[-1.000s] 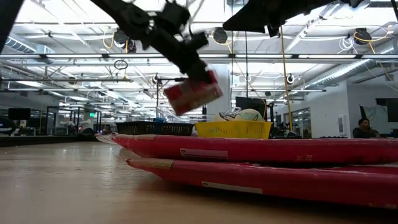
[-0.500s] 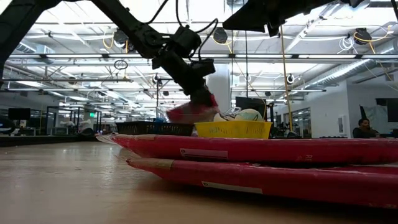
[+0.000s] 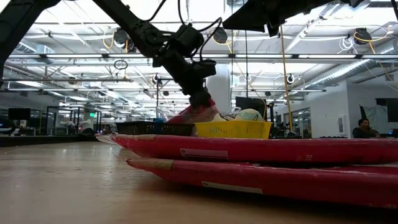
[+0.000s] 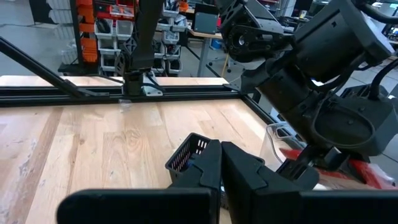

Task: Pick & Place Food Item
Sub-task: Put the top red bag into the transparent bin

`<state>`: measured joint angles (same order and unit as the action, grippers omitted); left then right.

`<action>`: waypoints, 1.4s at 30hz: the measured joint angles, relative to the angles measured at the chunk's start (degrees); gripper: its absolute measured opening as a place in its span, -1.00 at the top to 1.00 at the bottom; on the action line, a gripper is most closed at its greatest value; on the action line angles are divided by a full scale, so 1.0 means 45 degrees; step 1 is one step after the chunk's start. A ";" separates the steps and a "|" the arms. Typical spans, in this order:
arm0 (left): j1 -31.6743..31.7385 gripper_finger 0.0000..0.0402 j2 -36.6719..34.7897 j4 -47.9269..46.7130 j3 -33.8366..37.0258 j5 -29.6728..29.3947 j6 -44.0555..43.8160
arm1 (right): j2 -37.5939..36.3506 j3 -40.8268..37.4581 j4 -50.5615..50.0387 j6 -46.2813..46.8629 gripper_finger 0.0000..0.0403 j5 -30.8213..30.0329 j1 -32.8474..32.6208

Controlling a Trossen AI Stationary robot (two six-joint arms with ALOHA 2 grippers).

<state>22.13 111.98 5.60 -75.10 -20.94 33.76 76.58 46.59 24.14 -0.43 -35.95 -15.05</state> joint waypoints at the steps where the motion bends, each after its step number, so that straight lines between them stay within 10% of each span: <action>1: -0.0062 0.64 0.0000 0.0012 0.0003 -0.0036 0.0010 | 0.0000 0.0000 0.0000 0.0000 0.98 0.0000 0.0000; 10: -0.0248 0.58 0.0000 -0.0172 0.0003 -0.0036 -0.0267 | 0.0000 0.0000 -0.0005 0.0049 0.98 0.0005 0.0000; 26: 0.0326 -0.32 -0.0005 -0.1241 0.0022 -0.0041 -0.2142 | 0.0000 0.0000 -0.0005 0.0053 0.98 0.0005 0.0000; 42: 0.0156 -0.32 -0.0005 -0.1417 0.0022 0.2011 -0.3290 | 0.0003 0.0000 -0.0107 0.0053 0.98 0.0005 0.0000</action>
<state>22.83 111.96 -0.78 -75.00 -11.89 18.95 76.59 46.59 23.66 -0.19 -35.92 -15.05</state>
